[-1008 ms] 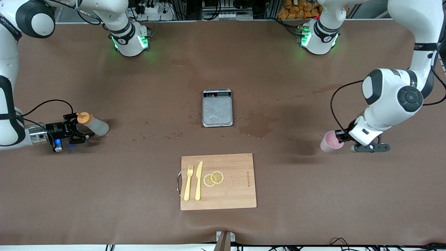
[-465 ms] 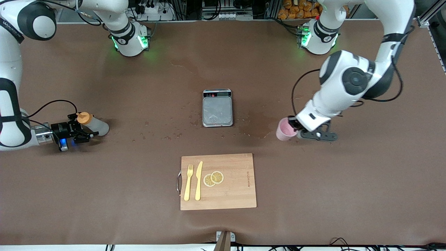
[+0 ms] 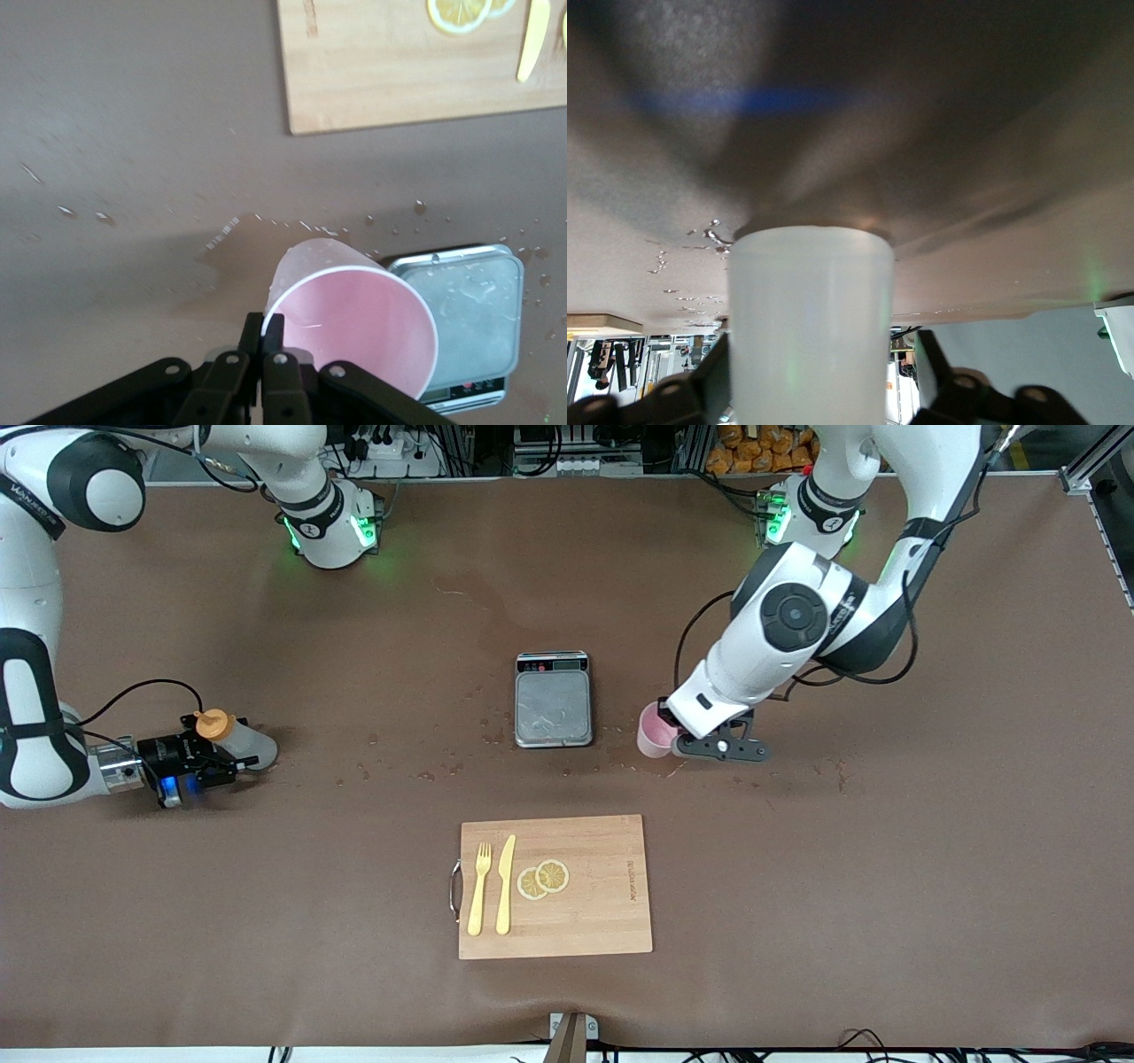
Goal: Add sauce to pink cup with both arms
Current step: 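Lift the pink cup with the left gripper and carry it toward the scale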
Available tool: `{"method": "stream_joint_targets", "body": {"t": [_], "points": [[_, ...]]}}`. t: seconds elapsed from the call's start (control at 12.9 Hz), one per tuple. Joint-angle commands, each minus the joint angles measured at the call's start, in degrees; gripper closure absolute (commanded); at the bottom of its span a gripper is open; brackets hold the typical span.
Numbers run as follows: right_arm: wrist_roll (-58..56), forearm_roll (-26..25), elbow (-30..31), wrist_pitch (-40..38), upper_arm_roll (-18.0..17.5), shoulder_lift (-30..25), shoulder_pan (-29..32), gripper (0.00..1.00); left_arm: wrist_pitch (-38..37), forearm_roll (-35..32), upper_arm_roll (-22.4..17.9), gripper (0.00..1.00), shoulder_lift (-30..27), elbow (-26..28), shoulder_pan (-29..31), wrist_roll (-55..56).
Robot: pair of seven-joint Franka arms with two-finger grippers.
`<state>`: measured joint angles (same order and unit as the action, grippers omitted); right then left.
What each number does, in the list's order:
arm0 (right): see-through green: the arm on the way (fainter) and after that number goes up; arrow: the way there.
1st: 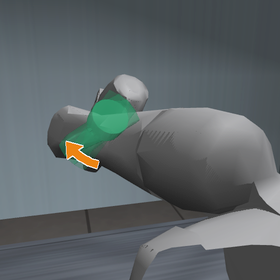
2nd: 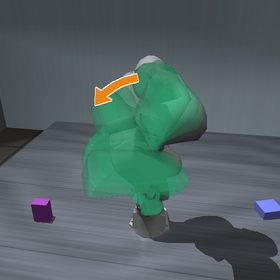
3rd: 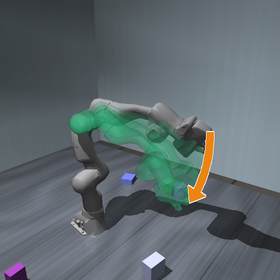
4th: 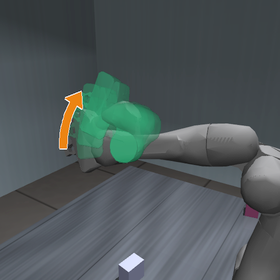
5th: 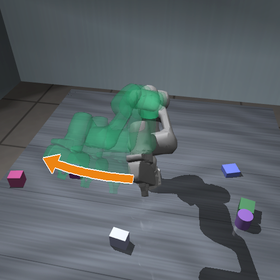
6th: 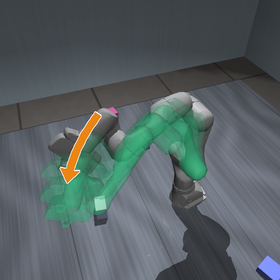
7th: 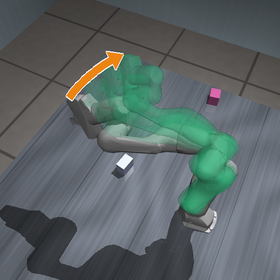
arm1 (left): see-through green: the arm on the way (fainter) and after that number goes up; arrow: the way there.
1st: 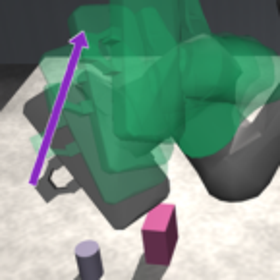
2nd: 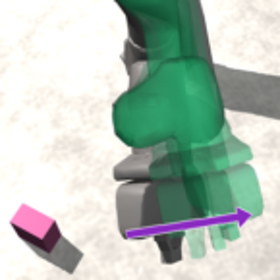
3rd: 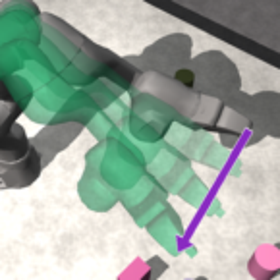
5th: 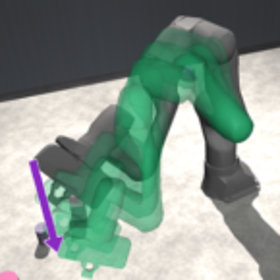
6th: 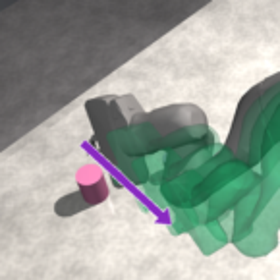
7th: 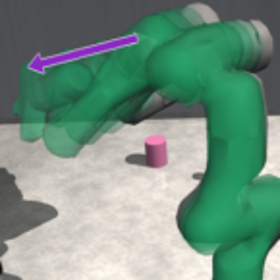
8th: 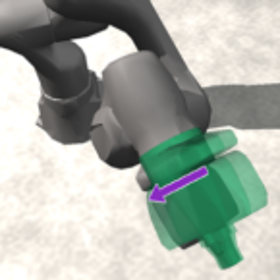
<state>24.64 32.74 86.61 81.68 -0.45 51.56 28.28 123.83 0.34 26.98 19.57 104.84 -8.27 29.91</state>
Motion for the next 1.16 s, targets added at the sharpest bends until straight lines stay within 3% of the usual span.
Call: {"method": "stream_joint_targets", "body": {"t": [0.0,0.23,0.54,0.78,1.09], "points": [[1.2,1.0,-0.5,-0.6,-0.2,0.1,0.0,0.55,-1.4,-1.1,-0.2,1.0,4.0,-3.7,-4.0,8.8],[2.3,1.1,-1.2,-1.7,-0.4,-0.4,-0.2,0.59,-1.4,-1.0,-0.2,1.0,5.4,-5.4,-7.8,14.6],[11.8,1.0,-6.9,-6.8,-0.5,-0.8,-2.7,0.59,-1.4,-1.0,-0.3,1.0,7.7,-6.9,-11.5,19.7],[18.0,0.7,-7.9,-7.1,-0.7,-2.7,-5.6,0.59,-0.3,-1.2,-0.5,1.0,9.3,-7.0,-14.6,25.0],[25.6,-1.6,-12.1,-9.3,-0.4,-3.8,-11.3,0.59,5.2,-6.7,-0.8,1.0,12.5,-7.1,-17.9,32.4]]}}
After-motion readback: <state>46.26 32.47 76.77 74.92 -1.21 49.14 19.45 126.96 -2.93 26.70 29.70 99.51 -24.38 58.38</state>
